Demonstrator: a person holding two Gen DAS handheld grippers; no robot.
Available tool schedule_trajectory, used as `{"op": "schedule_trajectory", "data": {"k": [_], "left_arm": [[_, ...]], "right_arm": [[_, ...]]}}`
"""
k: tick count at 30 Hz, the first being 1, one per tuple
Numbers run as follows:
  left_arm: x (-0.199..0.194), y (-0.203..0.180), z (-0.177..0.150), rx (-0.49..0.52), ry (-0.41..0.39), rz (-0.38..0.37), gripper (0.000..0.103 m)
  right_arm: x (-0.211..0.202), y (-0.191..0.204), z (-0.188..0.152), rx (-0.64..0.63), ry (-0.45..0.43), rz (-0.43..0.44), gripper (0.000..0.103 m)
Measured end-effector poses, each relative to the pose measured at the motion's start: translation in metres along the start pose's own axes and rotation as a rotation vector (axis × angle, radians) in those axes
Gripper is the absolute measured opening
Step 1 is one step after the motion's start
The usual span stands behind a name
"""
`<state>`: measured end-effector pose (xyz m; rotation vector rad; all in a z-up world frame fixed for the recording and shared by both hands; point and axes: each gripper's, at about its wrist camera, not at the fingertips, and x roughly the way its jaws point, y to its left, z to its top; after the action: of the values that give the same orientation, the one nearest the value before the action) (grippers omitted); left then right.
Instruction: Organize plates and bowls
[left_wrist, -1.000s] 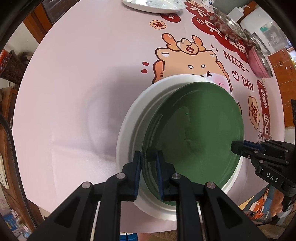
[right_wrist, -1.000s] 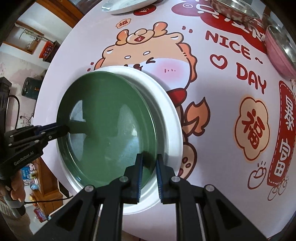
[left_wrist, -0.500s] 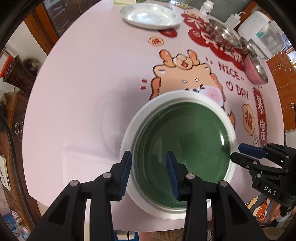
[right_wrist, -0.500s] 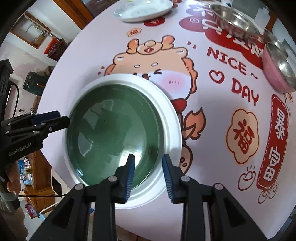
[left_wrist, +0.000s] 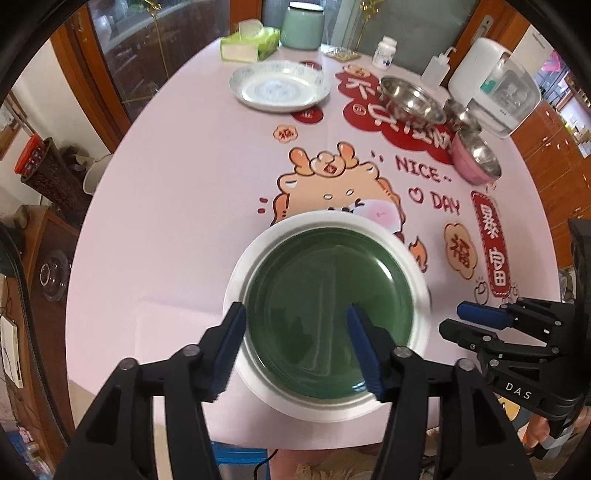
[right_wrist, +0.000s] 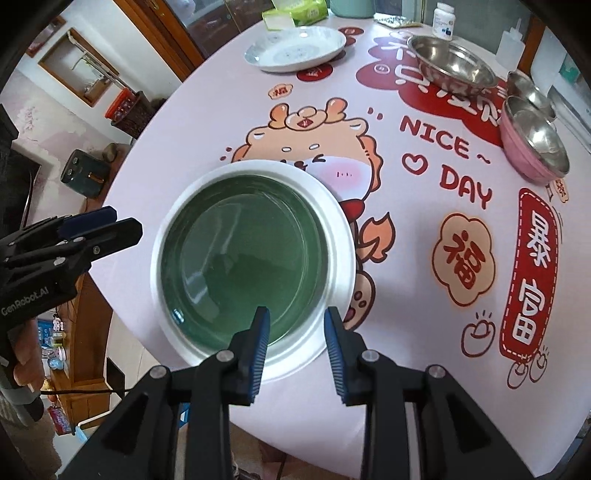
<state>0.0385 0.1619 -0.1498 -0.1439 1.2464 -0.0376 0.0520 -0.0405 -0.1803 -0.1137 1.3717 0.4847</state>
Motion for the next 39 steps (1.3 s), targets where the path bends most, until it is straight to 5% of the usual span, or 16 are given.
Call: {"op": "schedule_trajectory", "data": {"k": [10, 17, 29, 39], "left_arm": [[-0.054, -0.006, -0.002, 0.010, -0.127, 0.052, 0.072], [-0.081, -0.001, 0.029, 0.071, -0.189, 0.083, 0.076], [-0.095, 0.059, 0.169, 0.134, -0.277, 0.118, 0.080], [0.018, 0.114, 0.299, 0.089, -0.197, 0.052, 0.080]], "right_arm": [[-0.040, 0.003, -0.001, -0.016, -0.089, 0.002, 0.030], [-0.081, 0.006, 0.033, -0.007, -0.186, -0.029, 0.030], [-0.120, -0.011, 0.170, 0.137, -0.328, -0.066, 0.030], [-0.046, -0.061, 0.278, 0.264, -0.253, -0.048, 0.030]]}}
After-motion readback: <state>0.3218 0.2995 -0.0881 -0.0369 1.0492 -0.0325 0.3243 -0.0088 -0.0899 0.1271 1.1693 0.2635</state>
